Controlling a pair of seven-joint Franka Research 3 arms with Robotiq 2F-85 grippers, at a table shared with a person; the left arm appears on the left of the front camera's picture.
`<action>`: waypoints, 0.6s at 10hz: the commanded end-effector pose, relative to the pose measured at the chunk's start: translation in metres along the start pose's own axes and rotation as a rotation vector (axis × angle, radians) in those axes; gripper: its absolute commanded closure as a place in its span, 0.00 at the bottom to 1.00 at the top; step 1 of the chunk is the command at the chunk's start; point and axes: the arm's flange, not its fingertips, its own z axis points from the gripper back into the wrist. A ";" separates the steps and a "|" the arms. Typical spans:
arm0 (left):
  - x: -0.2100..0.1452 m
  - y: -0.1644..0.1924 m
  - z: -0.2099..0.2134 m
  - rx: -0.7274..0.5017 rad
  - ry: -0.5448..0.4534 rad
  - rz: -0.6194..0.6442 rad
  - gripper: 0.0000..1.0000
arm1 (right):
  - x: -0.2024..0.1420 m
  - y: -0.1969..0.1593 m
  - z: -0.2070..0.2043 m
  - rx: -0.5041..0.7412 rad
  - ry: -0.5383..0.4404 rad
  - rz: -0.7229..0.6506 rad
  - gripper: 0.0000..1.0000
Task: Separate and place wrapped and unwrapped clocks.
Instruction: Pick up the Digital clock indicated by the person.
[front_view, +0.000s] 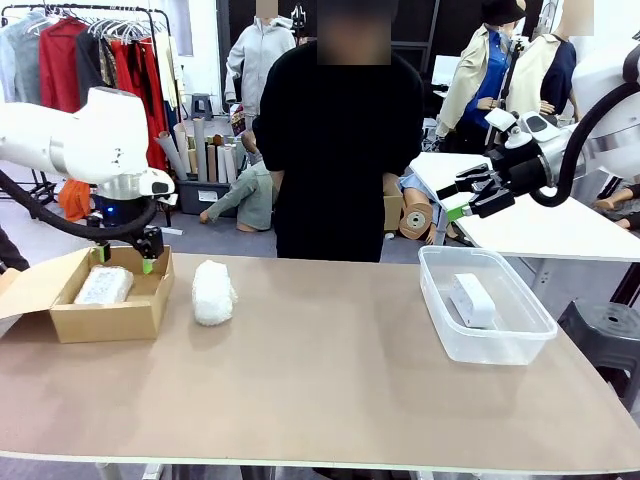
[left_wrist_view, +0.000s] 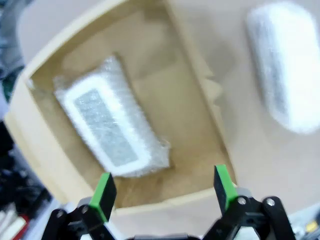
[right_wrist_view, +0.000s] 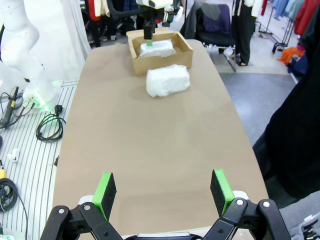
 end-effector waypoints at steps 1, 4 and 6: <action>-0.018 0.004 0.015 -0.112 -0.021 -0.204 0.00 | 0.001 0.000 0.001 -0.001 0.001 0.003 0.00; -0.027 0.006 0.044 -0.386 -0.103 -0.557 0.00 | 0.001 0.000 0.001 -0.001 0.001 0.003 0.00; -0.034 0.013 0.058 -0.488 -0.251 -0.802 0.00 | 0.001 0.000 0.001 -0.001 0.001 0.003 0.00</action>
